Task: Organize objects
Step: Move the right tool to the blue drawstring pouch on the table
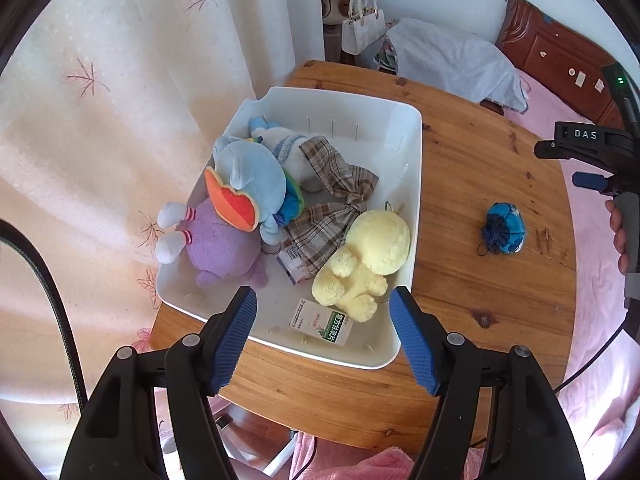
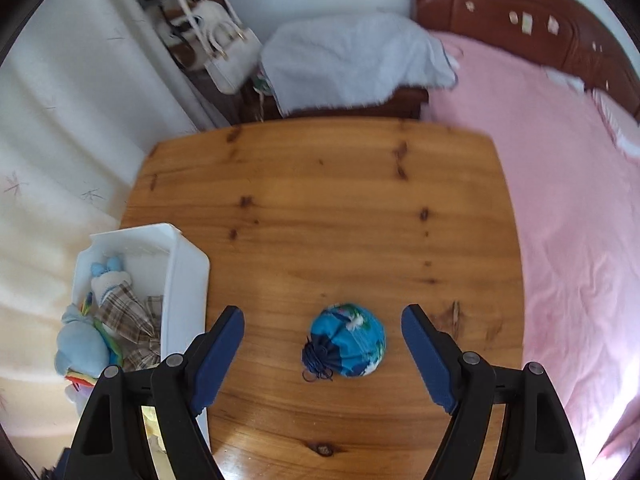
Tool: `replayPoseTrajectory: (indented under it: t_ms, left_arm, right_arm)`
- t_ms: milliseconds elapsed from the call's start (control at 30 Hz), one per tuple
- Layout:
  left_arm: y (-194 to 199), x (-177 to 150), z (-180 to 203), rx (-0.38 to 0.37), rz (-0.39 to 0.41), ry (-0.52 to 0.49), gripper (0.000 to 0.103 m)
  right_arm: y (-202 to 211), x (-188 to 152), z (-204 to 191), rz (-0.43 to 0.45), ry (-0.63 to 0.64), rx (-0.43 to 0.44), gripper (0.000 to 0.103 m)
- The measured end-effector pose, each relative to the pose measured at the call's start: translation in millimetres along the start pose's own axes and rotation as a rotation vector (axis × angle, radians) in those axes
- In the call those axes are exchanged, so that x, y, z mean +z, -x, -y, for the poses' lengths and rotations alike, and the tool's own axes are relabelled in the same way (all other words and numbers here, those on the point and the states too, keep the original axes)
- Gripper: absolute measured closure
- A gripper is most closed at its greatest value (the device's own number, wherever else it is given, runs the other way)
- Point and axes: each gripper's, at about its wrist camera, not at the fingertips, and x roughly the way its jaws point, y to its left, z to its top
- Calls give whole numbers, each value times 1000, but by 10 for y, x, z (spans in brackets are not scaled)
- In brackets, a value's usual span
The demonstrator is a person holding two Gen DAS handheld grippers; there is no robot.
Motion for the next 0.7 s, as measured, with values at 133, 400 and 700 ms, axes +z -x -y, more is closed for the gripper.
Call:
replayPoseTrajectory:
  t_ms: [133, 400, 700]
  left_arm:
    - [-8, -29, 49, 8, -20, 4, 30]
    - [24, -66, 148, 45, -22, -9, 30]
    - [89, -125, 168, 71, -33, 22, 30]
  right_arm:
    - [-271, -9, 158, -104, -126, 66, 20]
    - [-674, -56, 408, -239, -315, 52, 20]
    - [-894, -107, 602, -337, -451, 44, 20]
